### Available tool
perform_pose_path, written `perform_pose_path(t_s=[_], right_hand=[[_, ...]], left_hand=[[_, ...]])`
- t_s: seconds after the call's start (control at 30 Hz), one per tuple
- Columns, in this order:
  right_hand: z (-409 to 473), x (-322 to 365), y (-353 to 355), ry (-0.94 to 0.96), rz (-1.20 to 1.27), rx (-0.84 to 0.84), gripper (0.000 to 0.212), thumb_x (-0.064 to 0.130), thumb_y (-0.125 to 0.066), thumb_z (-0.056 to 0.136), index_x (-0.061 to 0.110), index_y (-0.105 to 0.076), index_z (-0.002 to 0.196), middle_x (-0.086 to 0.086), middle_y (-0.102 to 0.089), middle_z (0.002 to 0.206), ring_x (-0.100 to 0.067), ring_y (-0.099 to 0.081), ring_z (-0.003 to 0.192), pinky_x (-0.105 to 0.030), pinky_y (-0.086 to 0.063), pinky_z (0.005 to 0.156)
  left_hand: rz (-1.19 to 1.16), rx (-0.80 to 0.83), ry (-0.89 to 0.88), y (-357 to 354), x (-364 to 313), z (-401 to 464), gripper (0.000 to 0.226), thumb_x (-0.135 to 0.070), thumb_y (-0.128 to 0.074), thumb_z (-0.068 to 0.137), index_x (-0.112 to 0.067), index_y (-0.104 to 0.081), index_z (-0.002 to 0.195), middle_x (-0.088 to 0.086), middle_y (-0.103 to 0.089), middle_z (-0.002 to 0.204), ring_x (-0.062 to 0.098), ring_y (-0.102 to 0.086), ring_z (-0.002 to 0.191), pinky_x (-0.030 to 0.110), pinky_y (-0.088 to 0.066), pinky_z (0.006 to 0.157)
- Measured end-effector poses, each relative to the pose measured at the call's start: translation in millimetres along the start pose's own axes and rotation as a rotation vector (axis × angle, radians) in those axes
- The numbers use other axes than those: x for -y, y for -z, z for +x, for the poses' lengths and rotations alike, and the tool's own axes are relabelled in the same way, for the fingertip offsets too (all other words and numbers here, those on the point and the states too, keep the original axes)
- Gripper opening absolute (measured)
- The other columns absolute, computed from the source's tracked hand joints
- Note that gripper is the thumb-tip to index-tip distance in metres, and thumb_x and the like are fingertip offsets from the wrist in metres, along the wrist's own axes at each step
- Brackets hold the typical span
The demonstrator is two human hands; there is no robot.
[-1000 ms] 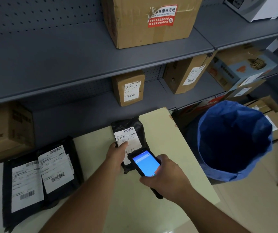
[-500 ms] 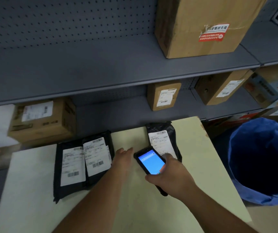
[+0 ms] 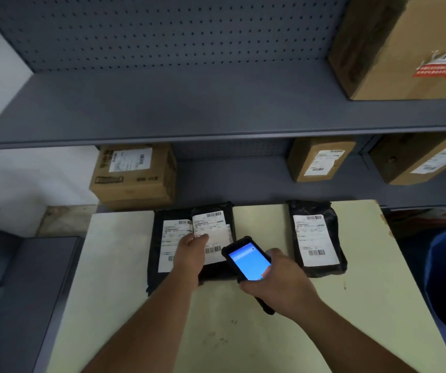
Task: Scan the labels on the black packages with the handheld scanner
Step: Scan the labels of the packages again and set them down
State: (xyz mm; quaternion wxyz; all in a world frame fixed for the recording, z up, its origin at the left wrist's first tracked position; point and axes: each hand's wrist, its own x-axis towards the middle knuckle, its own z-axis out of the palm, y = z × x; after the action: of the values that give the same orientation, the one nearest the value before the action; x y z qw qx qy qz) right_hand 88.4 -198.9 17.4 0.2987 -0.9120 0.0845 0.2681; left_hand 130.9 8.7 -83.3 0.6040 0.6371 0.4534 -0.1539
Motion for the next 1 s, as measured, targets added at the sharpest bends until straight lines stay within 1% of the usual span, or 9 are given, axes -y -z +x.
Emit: perform_pose_path(t_s=[0.13, 0.17, 0.27, 0.37, 0.5, 0.6, 0.67, 0.87, 1.0], right_hand=[[1, 15, -17, 0.000, -0.018, 0.029, 0.056, 0.051, -0.081, 0.068, 0.026, -0.052, 0.108, 0.005, -0.065, 0.095, -0.016, -0.069, 0.081, -0.038, -0.061, 0.070], [1, 18, -20, 0.000, -0.023, 0.035, 0.056, 0.051, -0.082, 0.068, 0.026, -0.052, 0.108, 0.005, -0.065, 0.095, -0.016, -0.070, 0.080, -0.038, -0.061, 0.069], [4, 26, -32, -0.004, -0.022, 0.061, 0.061, 0.052, -0.082, 0.068, 0.027, -0.052, 0.114, 0.004, -0.064, 0.097, -0.018, -0.071, 0.081, -0.039, -0.062, 0.071], [7, 35, -40, 0.003, -0.043, 0.075, 0.065, 0.054, -0.083, 0.069, 0.026, -0.050, 0.117, 0.005, -0.063, 0.099, -0.017, -0.070, 0.085, -0.040, -0.064, 0.075], [11, 43, -49, -0.003, -0.050, 0.088, 0.065, 0.054, -0.082, 0.067, 0.027, -0.050, 0.117, 0.005, -0.063, 0.098, -0.018, -0.070, 0.085, -0.043, -0.066, 0.076], [15, 47, -54, -0.006, -0.057, 0.093, 0.066, 0.054, -0.083, 0.069, 0.028, -0.046, 0.118, 0.007, -0.061, 0.100, -0.017, -0.068, 0.088, -0.042, -0.066, 0.079], [17, 48, -57, -0.013, -0.057, 0.098, 0.068, 0.054, -0.083, 0.070, 0.027, -0.048, 0.121, 0.007, -0.061, 0.100, -0.017, -0.068, 0.089, -0.042, -0.065, 0.079], [20, 47, -63, -0.036, -0.063, 0.107, 0.070, 0.054, -0.082, 0.070, 0.025, -0.050, 0.124, 0.006, -0.060, 0.101, -0.019, -0.068, 0.090, -0.044, -0.066, 0.081], [19, 42, -64, -0.051, -0.060, 0.106, 0.067, 0.053, -0.083, 0.071, 0.027, -0.050, 0.123, 0.007, -0.060, 0.101, -0.017, -0.067, 0.090, -0.040, -0.064, 0.078]], left_hand=[[-0.029, -0.085, -0.040, 34, 0, 8, 0.055, -0.029, -0.063, 0.100, -0.022, -0.050, 0.153, 0.008, -0.059, 0.148, 0.034, -0.061, 0.129, 0.042, -0.050, 0.099], [-0.041, -0.104, -0.053, 40, 1, 11, 0.055, -0.026, -0.064, 0.101, -0.019, -0.049, 0.153, 0.011, -0.061, 0.144, 0.034, -0.063, 0.125, 0.039, -0.048, 0.094], [0.006, -0.199, -0.082, 60, 1, 14, 0.050, -0.021, -0.061, 0.103, -0.013, -0.051, 0.151, 0.007, -0.067, 0.114, 0.021, -0.066, 0.088, 0.032, -0.051, 0.073], [0.043, -0.251, -0.097, 75, 0, 22, 0.053, -0.021, -0.062, 0.102, -0.010, -0.051, 0.152, 0.012, -0.067, 0.138, 0.030, -0.065, 0.110, 0.034, -0.052, 0.087], [0.207, -0.263, -0.147, 85, 7, 38, 0.044, -0.021, -0.068, 0.098, -0.010, -0.061, 0.141, 0.009, -0.072, 0.130, 0.023, -0.063, 0.096, 0.021, -0.044, 0.062], [0.302, -0.278, -0.140, 86, 8, 48, 0.065, -0.036, -0.077, 0.087, -0.015, -0.059, 0.146, 0.010, -0.070, 0.134, 0.033, -0.068, 0.114, 0.043, -0.060, 0.089], [0.380, -0.282, -0.111, 85, 12, 58, 0.077, -0.053, -0.078, 0.072, -0.021, -0.061, 0.140, 0.008, -0.069, 0.131, 0.036, -0.066, 0.118, 0.054, -0.057, 0.099], [0.402, -0.204, -0.022, 79, 19, 75, 0.114, -0.072, -0.079, 0.045, -0.021, -0.049, 0.143, 0.008, -0.062, 0.138, 0.039, -0.061, 0.126, 0.060, -0.052, 0.106], [0.475, -0.199, 0.033, 78, 20, 80, 0.118, -0.068, -0.087, 0.057, -0.016, -0.039, 0.151, 0.013, -0.050, 0.147, 0.041, -0.051, 0.136, 0.061, -0.044, 0.113]])
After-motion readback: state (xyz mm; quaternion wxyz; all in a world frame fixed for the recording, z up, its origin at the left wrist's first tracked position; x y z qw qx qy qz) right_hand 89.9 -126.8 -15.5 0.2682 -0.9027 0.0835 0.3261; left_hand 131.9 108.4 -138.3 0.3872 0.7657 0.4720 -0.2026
